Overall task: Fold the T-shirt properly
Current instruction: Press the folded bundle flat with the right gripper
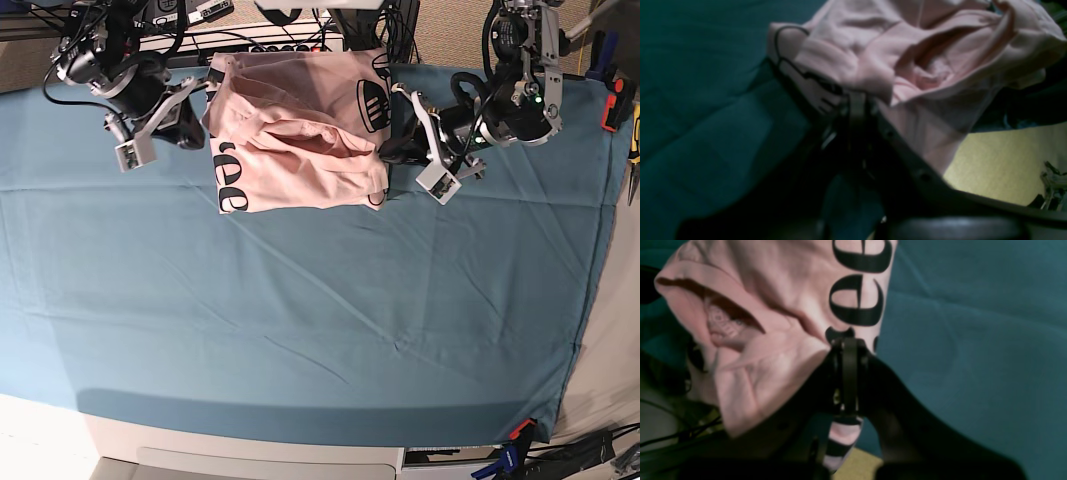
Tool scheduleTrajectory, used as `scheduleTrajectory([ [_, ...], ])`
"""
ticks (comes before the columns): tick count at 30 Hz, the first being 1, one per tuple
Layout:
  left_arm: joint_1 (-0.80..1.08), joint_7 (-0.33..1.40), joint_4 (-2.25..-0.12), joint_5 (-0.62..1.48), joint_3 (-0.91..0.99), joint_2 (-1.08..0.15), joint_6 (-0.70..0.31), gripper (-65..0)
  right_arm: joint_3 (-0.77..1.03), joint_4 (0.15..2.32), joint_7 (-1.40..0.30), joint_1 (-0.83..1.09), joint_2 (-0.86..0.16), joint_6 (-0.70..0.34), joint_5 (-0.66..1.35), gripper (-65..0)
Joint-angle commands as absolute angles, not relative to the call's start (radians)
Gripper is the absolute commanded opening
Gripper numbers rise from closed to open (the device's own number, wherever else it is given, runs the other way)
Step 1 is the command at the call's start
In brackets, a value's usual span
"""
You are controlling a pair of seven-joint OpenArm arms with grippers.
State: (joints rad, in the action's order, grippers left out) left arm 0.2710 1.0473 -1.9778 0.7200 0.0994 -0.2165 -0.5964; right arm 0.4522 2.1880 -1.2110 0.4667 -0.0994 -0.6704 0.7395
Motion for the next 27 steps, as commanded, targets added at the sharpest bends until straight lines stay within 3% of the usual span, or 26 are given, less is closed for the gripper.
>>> scheduleTrajectory([
  [1,0.266,1.032,-1.997,0.746,0.102,-0.219,-0.603,-65.0,0.467,2.205,-1.178,0.461,-0.108,-0.67,0.737,-65.0],
  [7,0.266,1.032,-1.997,0.749,0.102,-0.219,-0.603,-65.0,0.476,2.204,-1.127,0.452,-0.108,-0.523,0.516,-65.0],
  [18,0.266,1.032,-1.998,0.749,0.102,-0.219,-0.603,-65.0,0.192,2.204,-1.163,0.481,-0.108,-0.48,0.374,-65.0],
  [27,0.266,1.032,-1.997,0.749,0.102,-0.219,-0.603,-65.0,-0.056,2.204,-1.17,0.518,-0.108,-0.482,0.407,-65.0],
])
